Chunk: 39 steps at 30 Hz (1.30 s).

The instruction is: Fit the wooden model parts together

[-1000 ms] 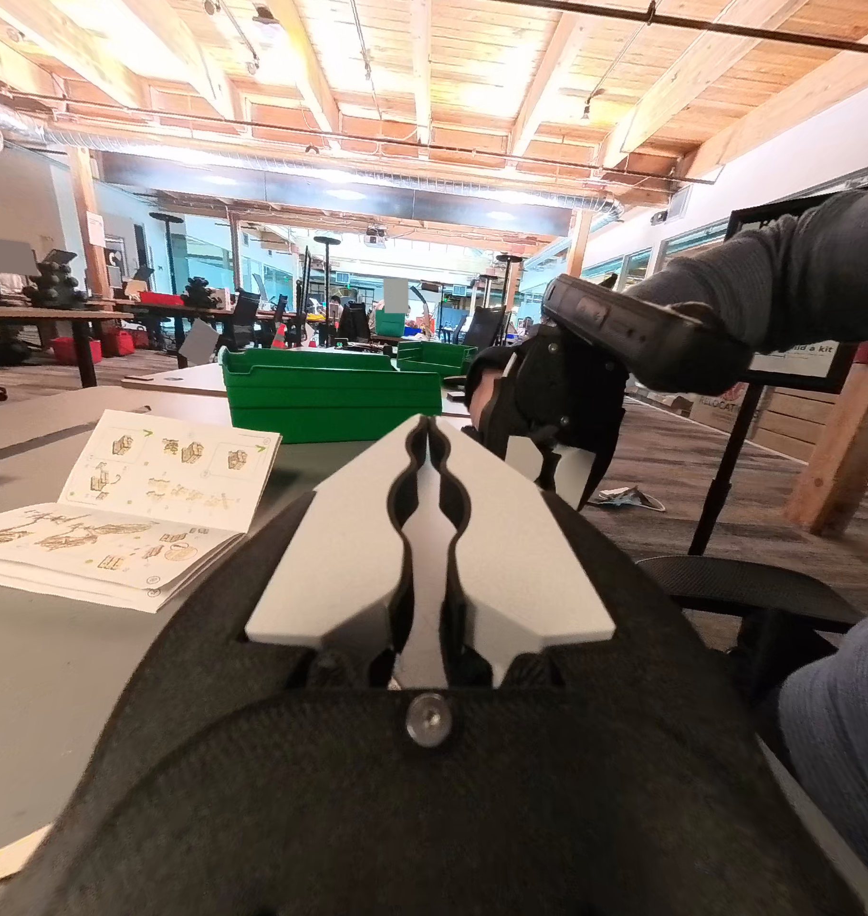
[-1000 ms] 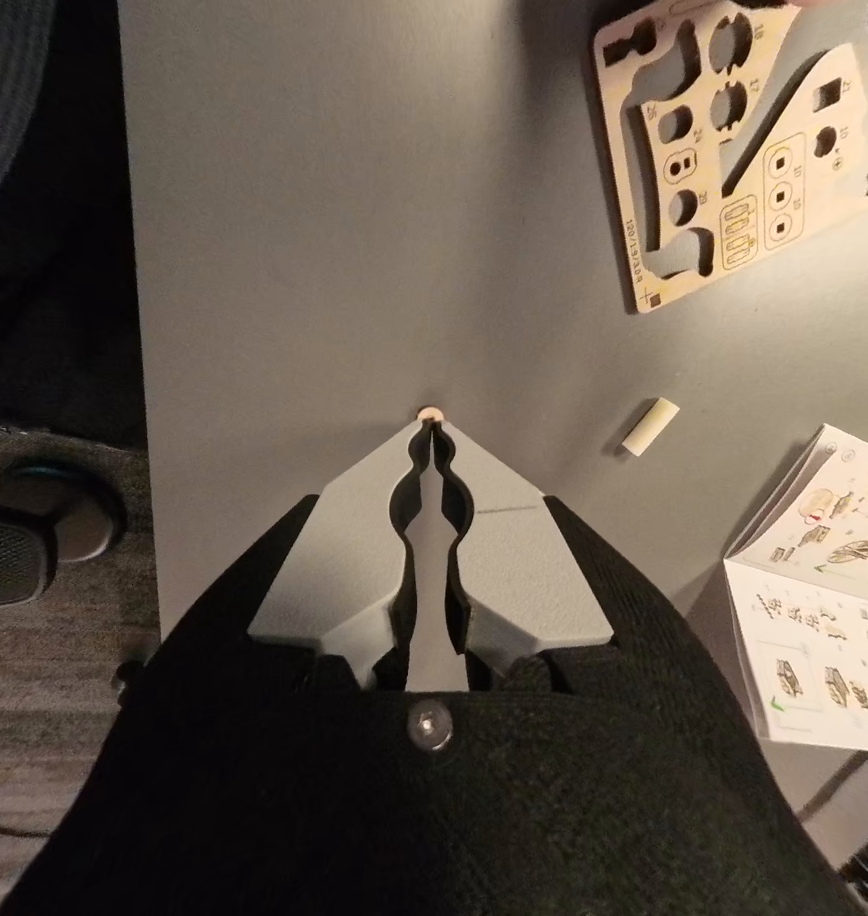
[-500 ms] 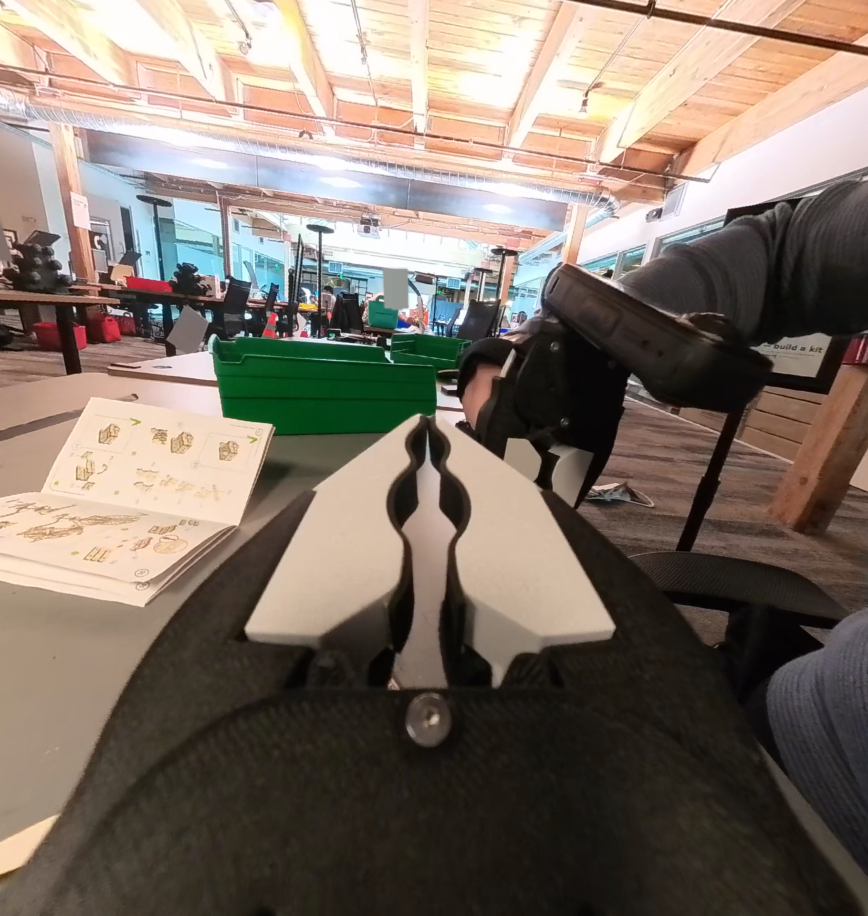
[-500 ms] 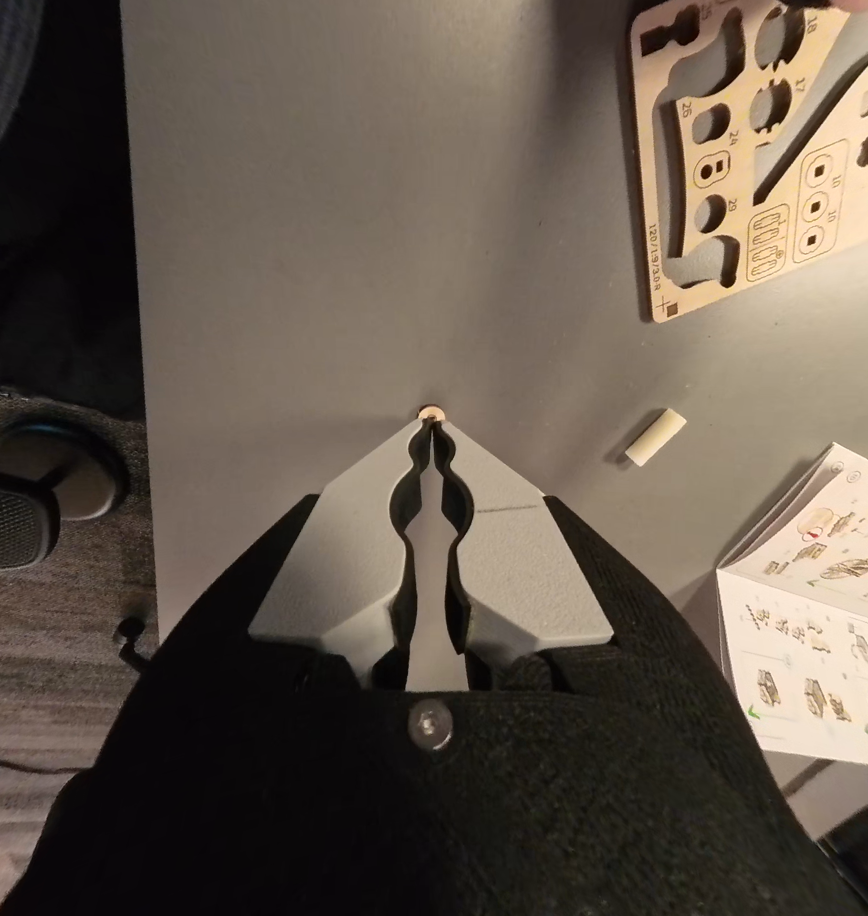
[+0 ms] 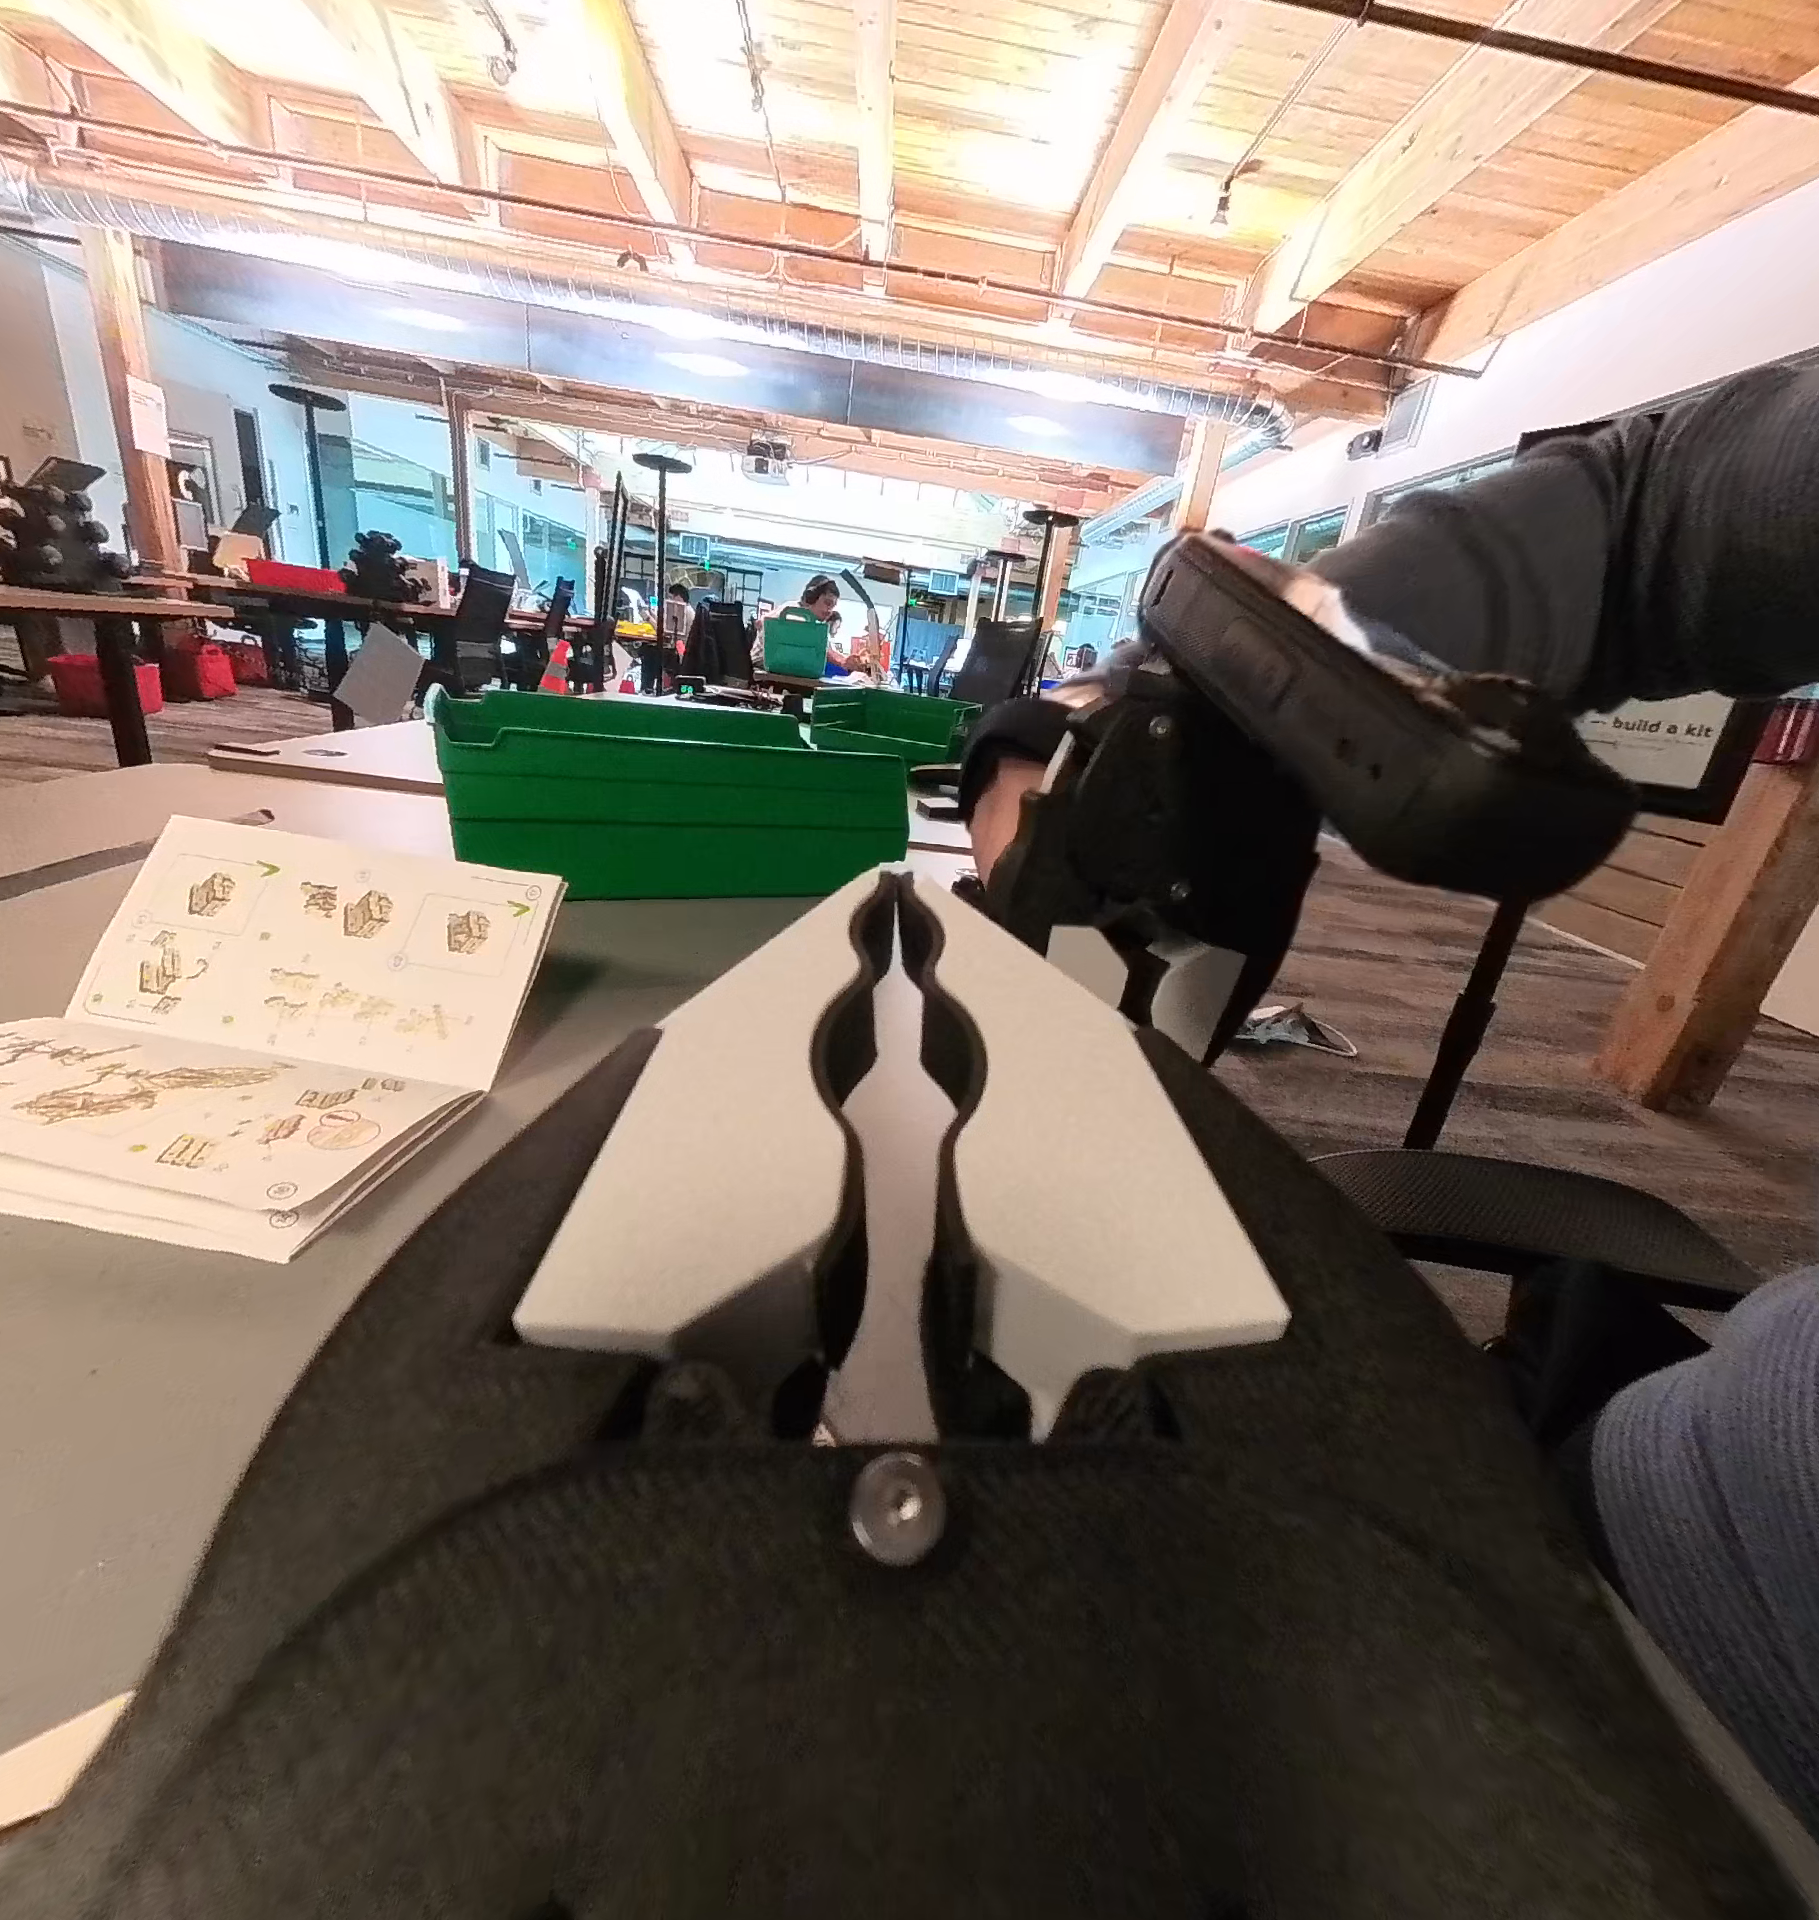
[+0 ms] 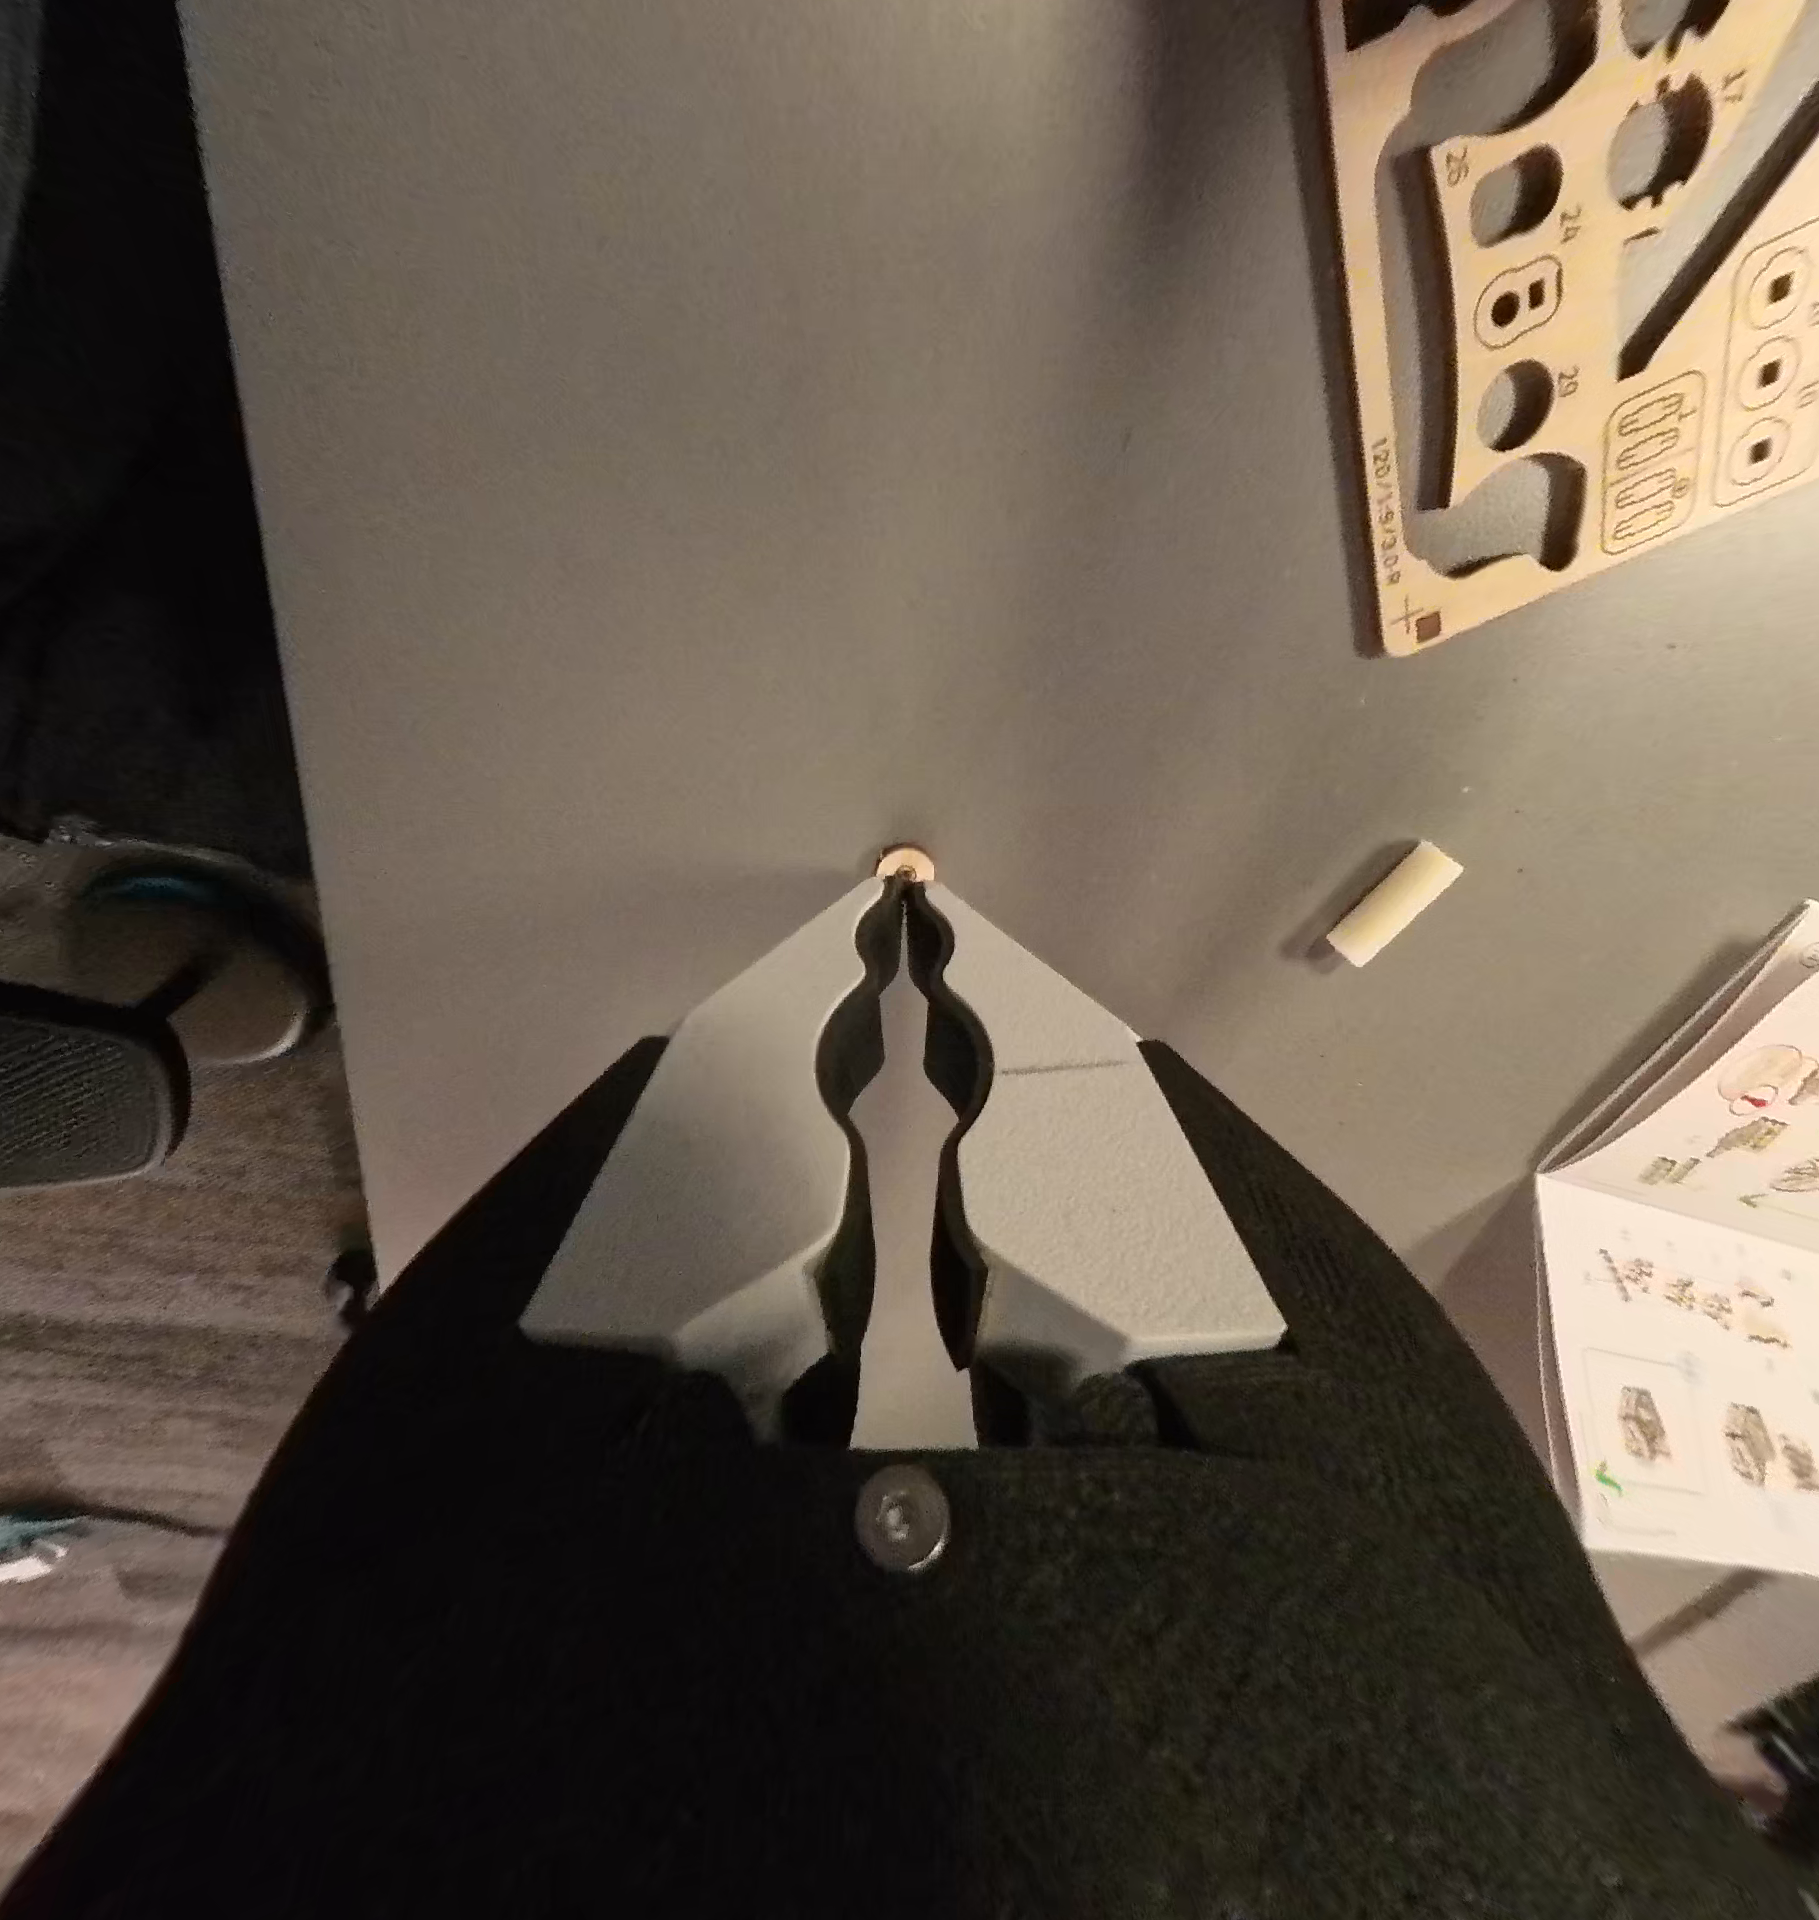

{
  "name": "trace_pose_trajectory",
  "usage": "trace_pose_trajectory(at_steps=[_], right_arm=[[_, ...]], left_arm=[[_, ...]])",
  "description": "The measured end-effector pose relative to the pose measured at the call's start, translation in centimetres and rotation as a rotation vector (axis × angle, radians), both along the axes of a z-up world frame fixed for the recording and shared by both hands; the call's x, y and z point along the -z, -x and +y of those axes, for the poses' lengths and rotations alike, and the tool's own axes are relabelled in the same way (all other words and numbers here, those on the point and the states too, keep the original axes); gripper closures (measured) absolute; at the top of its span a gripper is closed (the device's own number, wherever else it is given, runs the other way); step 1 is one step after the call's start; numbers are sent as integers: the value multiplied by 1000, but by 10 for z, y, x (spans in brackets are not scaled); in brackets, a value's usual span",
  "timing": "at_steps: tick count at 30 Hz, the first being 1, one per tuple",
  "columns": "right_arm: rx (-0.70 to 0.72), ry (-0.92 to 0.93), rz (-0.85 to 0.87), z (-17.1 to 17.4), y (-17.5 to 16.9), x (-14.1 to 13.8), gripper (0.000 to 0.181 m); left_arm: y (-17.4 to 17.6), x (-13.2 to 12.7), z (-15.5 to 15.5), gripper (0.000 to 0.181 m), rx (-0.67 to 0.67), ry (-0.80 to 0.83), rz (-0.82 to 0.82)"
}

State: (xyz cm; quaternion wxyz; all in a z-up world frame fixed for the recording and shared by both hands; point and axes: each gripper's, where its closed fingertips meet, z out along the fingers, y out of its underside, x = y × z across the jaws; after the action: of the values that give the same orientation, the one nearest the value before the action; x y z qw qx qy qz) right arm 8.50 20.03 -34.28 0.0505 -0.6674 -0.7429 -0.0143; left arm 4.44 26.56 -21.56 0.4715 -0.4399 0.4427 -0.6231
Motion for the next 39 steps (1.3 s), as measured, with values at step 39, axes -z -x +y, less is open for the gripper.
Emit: trace_pose_trajectory(at_steps=[39], right_arm=[[-113, 17, -498, 0, -21, 5, 181]], left_arm=[[1, 0, 3, 181, -22, 3, 1]])
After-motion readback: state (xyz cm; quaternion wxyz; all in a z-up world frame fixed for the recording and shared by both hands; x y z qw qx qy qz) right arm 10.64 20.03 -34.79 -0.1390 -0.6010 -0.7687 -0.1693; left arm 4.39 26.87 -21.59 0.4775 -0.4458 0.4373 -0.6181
